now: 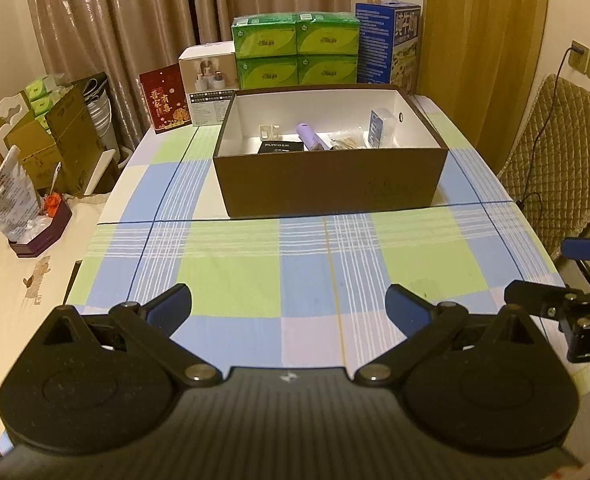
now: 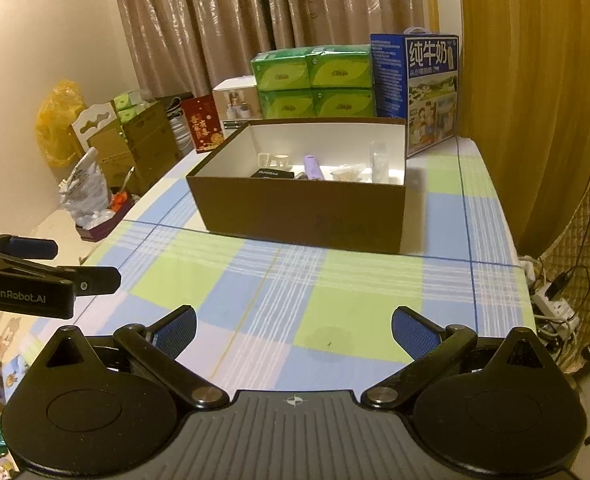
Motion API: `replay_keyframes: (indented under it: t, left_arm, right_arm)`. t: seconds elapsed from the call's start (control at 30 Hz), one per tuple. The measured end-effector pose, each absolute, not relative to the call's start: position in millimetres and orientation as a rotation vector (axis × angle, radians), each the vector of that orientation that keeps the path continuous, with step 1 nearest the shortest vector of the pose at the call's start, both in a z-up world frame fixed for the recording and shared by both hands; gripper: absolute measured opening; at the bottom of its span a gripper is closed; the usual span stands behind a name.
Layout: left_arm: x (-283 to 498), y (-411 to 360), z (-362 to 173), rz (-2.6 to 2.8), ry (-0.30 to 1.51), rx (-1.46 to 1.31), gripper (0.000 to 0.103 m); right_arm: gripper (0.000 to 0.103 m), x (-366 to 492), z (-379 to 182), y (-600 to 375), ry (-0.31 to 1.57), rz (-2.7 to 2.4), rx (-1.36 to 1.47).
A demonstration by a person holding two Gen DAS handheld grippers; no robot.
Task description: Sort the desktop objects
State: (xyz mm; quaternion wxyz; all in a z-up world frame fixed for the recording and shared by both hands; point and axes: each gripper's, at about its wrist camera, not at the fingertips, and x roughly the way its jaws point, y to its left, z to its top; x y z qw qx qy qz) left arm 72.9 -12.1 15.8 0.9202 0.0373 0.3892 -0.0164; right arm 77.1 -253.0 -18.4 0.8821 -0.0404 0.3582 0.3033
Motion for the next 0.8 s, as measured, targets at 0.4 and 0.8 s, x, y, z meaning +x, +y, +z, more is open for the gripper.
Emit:
replay_keyframes:
  t: [0.4,0.8]
  left_arm:
    - [56,-12,13,-0.049,0.808,0.072,0.102]
    - [60,-16,13,-0.063,0.792,0.075,0.102]
  right_arm:
    - [0.101,59,-20,-251,0.756,0.635,-0.078]
    - [0.101,60,-22,-247,0.762,0.637,-0.085]
